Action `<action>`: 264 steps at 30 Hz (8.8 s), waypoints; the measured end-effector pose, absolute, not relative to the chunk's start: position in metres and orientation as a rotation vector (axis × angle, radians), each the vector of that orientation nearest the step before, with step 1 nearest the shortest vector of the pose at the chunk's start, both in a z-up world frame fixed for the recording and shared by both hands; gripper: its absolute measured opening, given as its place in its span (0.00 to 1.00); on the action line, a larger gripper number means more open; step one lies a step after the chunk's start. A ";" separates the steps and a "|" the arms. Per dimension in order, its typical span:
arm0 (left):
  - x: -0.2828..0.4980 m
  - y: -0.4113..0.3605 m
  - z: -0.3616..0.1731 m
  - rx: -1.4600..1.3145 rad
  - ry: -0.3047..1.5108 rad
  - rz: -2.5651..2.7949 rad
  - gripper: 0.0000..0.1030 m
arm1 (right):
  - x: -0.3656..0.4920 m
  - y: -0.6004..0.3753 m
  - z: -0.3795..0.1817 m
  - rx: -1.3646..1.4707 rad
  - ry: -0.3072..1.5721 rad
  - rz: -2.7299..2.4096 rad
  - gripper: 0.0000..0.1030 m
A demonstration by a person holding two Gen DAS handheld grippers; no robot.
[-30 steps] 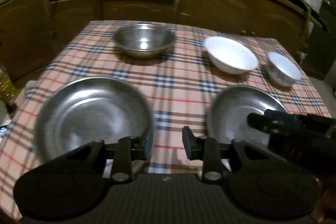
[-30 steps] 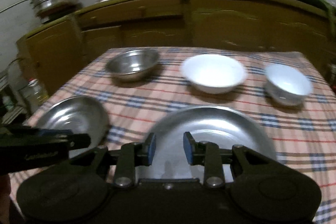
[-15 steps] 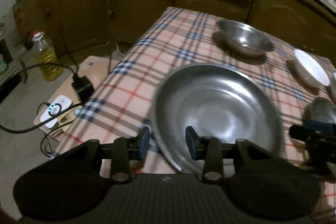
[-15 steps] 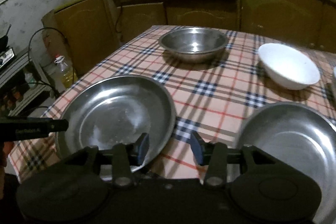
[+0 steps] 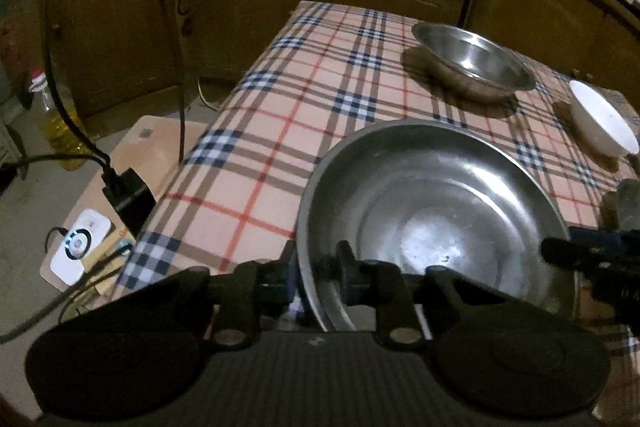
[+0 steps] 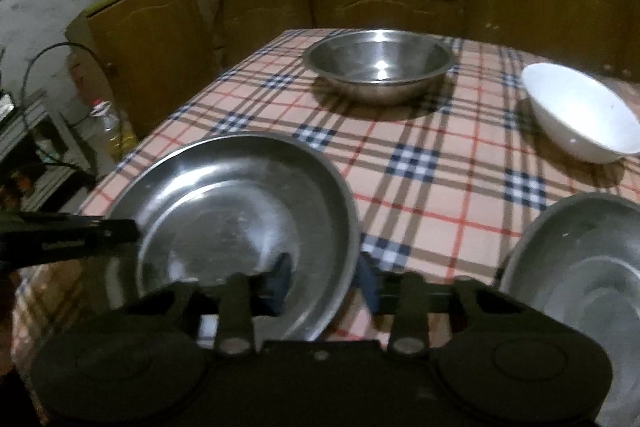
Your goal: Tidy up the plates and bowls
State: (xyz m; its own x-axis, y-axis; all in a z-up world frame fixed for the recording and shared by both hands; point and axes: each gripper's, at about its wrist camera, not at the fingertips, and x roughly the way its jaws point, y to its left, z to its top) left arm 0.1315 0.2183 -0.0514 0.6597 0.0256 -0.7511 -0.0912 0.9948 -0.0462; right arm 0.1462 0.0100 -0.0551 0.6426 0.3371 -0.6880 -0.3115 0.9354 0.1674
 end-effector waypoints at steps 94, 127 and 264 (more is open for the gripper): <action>0.121 -0.020 -0.044 0.096 0.792 -0.254 0.81 | 0.073 -0.259 -0.040 0.117 0.692 0.006 0.47; 0.117 -0.009 -0.052 0.029 0.796 -0.285 0.83 | 0.047 -0.258 -0.043 0.100 0.680 -0.079 0.54; 0.355 0.130 -0.044 0.026 0.854 -0.055 0.24 | 0.361 -0.037 -0.050 0.225 0.818 0.315 0.35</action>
State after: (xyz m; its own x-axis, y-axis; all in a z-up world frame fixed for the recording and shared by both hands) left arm 0.3548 0.1297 -0.0443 0.6558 -0.0386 -0.7539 0.0592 0.9982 0.0005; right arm 0.3605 -0.0369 -0.0501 0.6415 0.3598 -0.6775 -0.1876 0.9300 0.3161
